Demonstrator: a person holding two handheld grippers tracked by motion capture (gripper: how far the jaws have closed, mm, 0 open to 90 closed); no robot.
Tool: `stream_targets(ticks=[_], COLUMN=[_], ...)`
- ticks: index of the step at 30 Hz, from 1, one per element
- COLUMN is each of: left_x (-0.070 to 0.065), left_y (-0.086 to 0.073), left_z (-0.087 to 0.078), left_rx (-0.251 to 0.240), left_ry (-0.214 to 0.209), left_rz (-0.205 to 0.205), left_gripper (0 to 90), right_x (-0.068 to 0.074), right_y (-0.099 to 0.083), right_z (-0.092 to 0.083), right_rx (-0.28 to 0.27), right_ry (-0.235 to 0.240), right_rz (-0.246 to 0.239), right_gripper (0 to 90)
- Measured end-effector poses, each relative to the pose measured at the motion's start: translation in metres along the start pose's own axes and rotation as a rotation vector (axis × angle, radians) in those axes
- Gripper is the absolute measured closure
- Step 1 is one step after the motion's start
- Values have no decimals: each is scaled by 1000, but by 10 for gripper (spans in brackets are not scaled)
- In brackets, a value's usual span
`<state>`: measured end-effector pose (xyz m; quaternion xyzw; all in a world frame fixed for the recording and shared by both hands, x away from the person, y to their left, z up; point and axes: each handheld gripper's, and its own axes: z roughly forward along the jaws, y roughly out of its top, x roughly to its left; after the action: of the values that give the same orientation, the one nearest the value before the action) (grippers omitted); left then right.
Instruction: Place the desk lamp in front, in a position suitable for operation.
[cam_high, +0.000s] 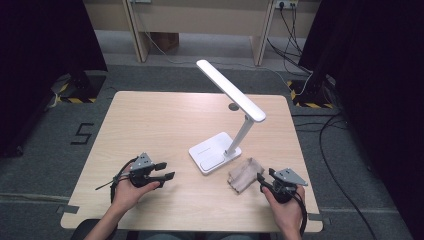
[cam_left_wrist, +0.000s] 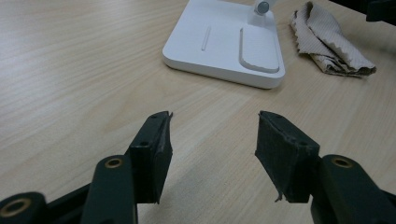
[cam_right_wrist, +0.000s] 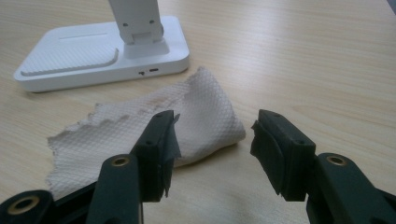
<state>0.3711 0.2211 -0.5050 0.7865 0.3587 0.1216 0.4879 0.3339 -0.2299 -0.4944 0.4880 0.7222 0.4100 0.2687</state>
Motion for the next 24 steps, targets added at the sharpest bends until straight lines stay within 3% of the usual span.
stream_targets(ticks=[10,16,20,21,22,24], left_x=[-7,-13,-19,-18,-18,-3], left_y=[0,6,24,35,35,54], left_z=[14,19,26,33,33,51], left_rx=[37,22,1,5,5,17], left_ry=[-21,-27,-47,-50,-50,-21], left_rz=[22,47,94,124,124,117], left_gripper=[438,436,427,425,425,437], right_x=[-8,3,10,14,18,29], right_y=[7,39,61,67,71,77], right_z=[9,24,25,21,18,12], right_rx=[-39,-106,-147,-158,-179,-191], right_ry=[28,121,146,151,159,162], right_rz=[1,-53,-88,-88,-88,-97], right_gripper=[525,529,490,486,481,470])
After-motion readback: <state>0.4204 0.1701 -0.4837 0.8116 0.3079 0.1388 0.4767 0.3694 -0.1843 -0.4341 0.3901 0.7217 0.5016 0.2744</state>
